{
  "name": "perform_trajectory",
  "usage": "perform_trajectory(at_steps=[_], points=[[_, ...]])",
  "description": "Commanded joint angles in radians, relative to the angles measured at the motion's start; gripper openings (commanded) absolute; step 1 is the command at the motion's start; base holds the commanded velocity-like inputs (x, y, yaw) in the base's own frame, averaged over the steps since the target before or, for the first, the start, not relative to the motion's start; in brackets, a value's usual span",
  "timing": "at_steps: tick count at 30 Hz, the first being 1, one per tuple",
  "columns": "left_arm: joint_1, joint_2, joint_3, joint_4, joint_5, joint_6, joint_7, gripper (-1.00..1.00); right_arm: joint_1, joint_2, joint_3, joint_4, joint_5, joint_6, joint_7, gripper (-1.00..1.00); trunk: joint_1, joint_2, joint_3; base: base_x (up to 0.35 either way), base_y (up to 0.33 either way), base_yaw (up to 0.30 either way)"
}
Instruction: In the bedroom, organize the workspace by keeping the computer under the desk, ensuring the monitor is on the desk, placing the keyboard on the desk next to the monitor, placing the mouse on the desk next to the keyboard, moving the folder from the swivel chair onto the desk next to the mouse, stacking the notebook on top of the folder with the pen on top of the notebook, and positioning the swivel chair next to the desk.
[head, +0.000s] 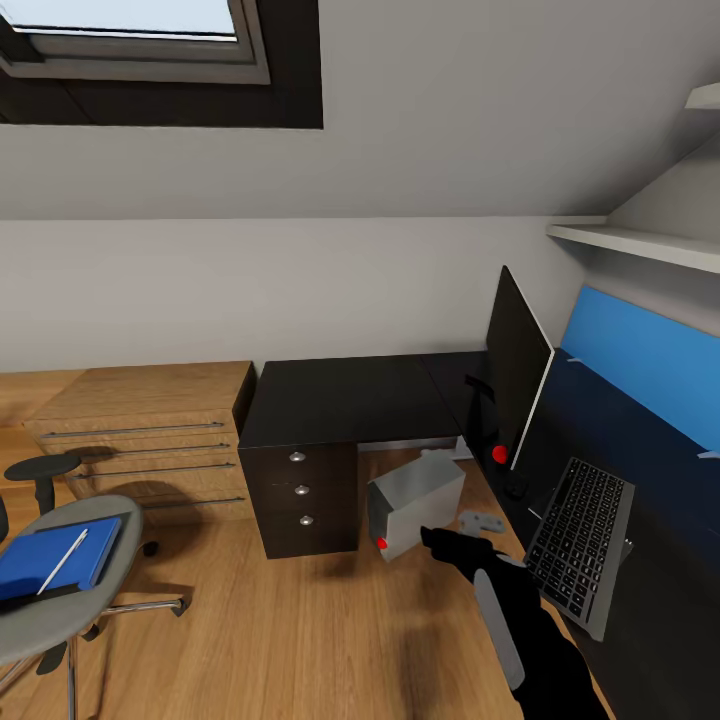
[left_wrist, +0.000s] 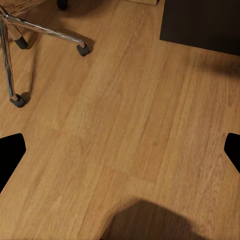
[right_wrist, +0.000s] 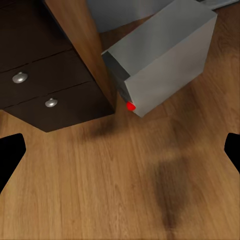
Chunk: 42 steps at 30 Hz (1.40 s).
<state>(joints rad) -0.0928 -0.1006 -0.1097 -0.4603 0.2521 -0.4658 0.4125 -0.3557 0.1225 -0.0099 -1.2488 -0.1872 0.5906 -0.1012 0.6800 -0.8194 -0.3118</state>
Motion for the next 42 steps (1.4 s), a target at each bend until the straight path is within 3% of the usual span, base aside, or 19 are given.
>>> perform_trajectory(at_steps=[1, 23, 42], points=[[-0.001, 0.001, -0.008, 0.0, 0.007, -0.004, 0.008, 1.0, 0.0, 0.001, -0.001, -0.003, -0.011, 0.004, -0.008, 1.0, 0.0, -0.001, -0.001, 0.0, 0.0, 0.0], [-0.001, 0.002, -0.008, 0.003, 0.007, -0.004, 0.008, 1.0, 0.001, 0.002, -0.001, -0.019, -0.011, 0.004, -0.009, 1.0, 0.0, -0.001, -0.001, 0.0, 0.0, -0.01], [-0.001, 0.004, -0.007, 0.003, 0.01, -0.002, 0.008, 1.0, 0.001, 0.0, -0.003, -0.022, -0.008, 0.001, -0.009, 1.0, 0.0, -0.001, -0.001, 0.0, 0.0, -0.233]])
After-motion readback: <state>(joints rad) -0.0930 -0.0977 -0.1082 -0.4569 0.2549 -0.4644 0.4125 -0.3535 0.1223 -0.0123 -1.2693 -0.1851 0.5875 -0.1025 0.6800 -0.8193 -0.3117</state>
